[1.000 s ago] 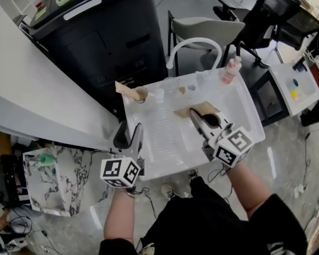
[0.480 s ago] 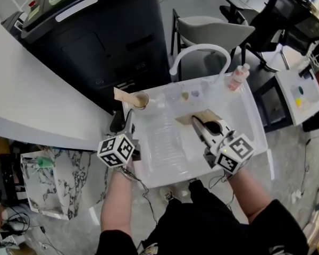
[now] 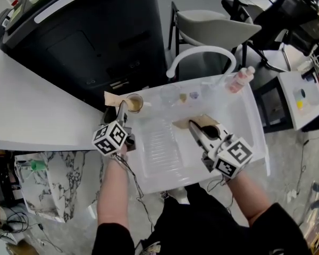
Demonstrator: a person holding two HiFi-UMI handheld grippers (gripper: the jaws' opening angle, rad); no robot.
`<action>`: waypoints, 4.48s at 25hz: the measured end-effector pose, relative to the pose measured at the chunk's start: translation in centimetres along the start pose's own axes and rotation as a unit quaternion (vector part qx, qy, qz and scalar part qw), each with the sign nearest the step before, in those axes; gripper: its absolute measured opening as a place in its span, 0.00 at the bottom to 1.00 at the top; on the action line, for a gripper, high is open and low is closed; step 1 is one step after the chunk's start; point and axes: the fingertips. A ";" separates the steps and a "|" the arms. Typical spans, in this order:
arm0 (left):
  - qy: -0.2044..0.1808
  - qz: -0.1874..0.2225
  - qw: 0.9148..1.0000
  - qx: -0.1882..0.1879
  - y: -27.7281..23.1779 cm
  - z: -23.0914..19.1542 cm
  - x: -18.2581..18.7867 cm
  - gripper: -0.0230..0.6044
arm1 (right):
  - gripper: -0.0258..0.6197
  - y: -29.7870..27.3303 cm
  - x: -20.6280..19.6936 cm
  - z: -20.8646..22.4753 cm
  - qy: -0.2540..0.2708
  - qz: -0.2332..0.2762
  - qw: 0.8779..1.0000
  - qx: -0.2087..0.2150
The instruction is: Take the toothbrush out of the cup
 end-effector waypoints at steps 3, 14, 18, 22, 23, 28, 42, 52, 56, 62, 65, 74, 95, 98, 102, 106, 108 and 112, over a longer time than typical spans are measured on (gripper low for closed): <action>0.010 0.001 1.000 0.005 -1.3 -0.4 -0.1 0.38 | 0.08 -0.3 -0.4 0.8 -0.003 -0.006 1.000 0.003; 0.010 0.006 1.000 0.008 -2.9 -0.3 0.2 0.35 | 0.08 -0.9 -0.5 2.8 -0.012 -0.007 1.000 -0.001; 0.004 0.018 1.000 0.010 -2.4 0.0 0.9 0.16 | 0.08 -0.9 -0.2 2.7 -0.013 -0.003 1.000 -0.003; -0.002 0.041 0.999 -0.001 -1.6 0.7 2.5 0.11 | 0.08 -0.7 0.2 2.2 -0.011 0.003 1.000 -0.005; -0.003 0.049 0.999 -0.006 -1.2 1.0 3.1 0.11 | 0.08 -0.7 0.3 2.0 -0.010 0.005 1.000 -0.006; -0.014 0.095 0.995 -0.038 1.8 3.1 6.6 0.11 | 0.08 -0.1 1.2 0.9 -0.003 0.020 1.000 -0.011; -0.063 0.150 0.969 -0.186 15.9 9.9 13.6 0.09 | 0.08 1.0 3.8 -5.8 0.026 0.060 0.998 -0.008; -0.148 0.122 0.965 -0.181 25.4 10.4 9.5 0.09 | 0.08 1.5 3.0 -12.2 0.034 0.073 0.997 -0.003; -0.155 0.107 0.964 -0.186 28.2 10.4 7.2 0.09 | 0.08 2.2 2.0 -14.3 0.036 0.075 0.997 -0.005; -0.160 0.086 0.965 -0.189 30.9 10.4 4.2 0.09 | 0.08 4.3 0.7 -16.4 0.039 0.072 0.996 -0.022; -0.167 0.076 0.964 -0.190 31.7 11.1 2.7 0.09 | 0.08 5.8 0.0 -16.6 0.038 0.073 0.996 -0.031; -0.158 0.061 0.965 -0.199 34.2 16.5 -1.3 0.09 | 0.08 12.2 0.1 -15.6 0.036 0.084 0.995 -0.039; -0.137 0.092 0.983 -0.076 45.3 38.2 -13.0 0.09 | 0.08 36.3 -1.2 -11.5 -0.021 0.052 0.993 0.103; -0.137 0.093 0.984 -0.065 46.7 39.2 -13.3 0.09 | 0.08 37.6 -1.2 -12.0 -0.027 0.052 0.992 0.112; -0.142 0.101 0.983 -0.061 47.8 40.1 -13.2 0.09 | 0.08 38.7 -1.1 -12.6 -0.032 0.058 0.991 0.118; -0.145 0.105 0.982 -0.062 49.2 40.0 -12.9 0.09 | 0.08 39.2 -1.3 -13.7 -0.032 0.062 0.991 0.117; -0.148 0.108 0.981 -0.066 50.1 39.5 -12.7 0.09 | 0.08 39.1 -1.4 -14.7 -0.031 0.064 0.991 0.115; -0.147 0.108 0.980 -0.074 51.9 37.8 -12.2 0.09 | 0.08 38.6 -2.2 -17.0 -0.030 0.066 0.992 0.105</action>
Point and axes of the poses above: the fingertips, and each gripper's own axes: y backward along the fingers, z to its right, x out of its top, and after that the axes turned 2 degrees about -y, right-handed
